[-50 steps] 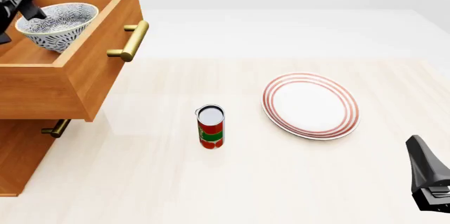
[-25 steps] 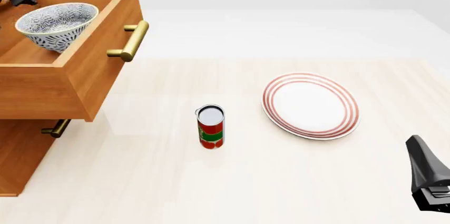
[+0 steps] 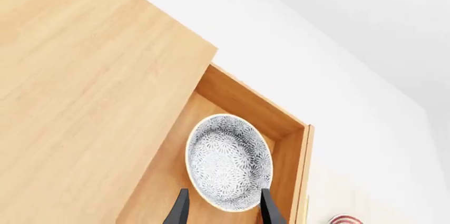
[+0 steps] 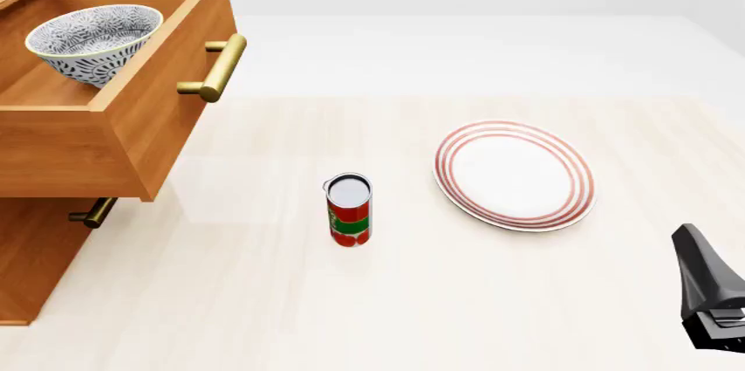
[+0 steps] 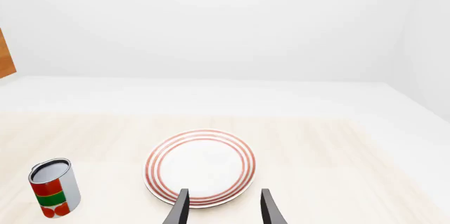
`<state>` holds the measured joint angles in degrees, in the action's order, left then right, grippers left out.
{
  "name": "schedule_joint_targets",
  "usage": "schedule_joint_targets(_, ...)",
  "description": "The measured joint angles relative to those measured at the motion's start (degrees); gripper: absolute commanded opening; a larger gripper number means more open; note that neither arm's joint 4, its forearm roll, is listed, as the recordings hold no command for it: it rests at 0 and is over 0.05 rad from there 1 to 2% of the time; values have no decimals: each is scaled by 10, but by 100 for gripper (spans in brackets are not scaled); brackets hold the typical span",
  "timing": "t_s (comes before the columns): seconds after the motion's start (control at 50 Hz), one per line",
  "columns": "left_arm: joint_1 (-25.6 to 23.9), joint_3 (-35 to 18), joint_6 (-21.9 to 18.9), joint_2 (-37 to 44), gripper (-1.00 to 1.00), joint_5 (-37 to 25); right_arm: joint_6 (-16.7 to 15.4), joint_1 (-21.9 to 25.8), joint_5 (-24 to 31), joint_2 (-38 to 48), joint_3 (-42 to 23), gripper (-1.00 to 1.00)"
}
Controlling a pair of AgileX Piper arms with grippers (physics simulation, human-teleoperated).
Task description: Put the bowl in the top drawer of the cabinet.
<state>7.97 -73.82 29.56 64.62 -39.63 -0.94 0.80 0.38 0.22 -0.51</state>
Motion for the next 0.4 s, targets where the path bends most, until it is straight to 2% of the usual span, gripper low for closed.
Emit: schedule_joint_targets(0.4,-26,5,14,-83,100,-34,0,0,0,0,0,100)
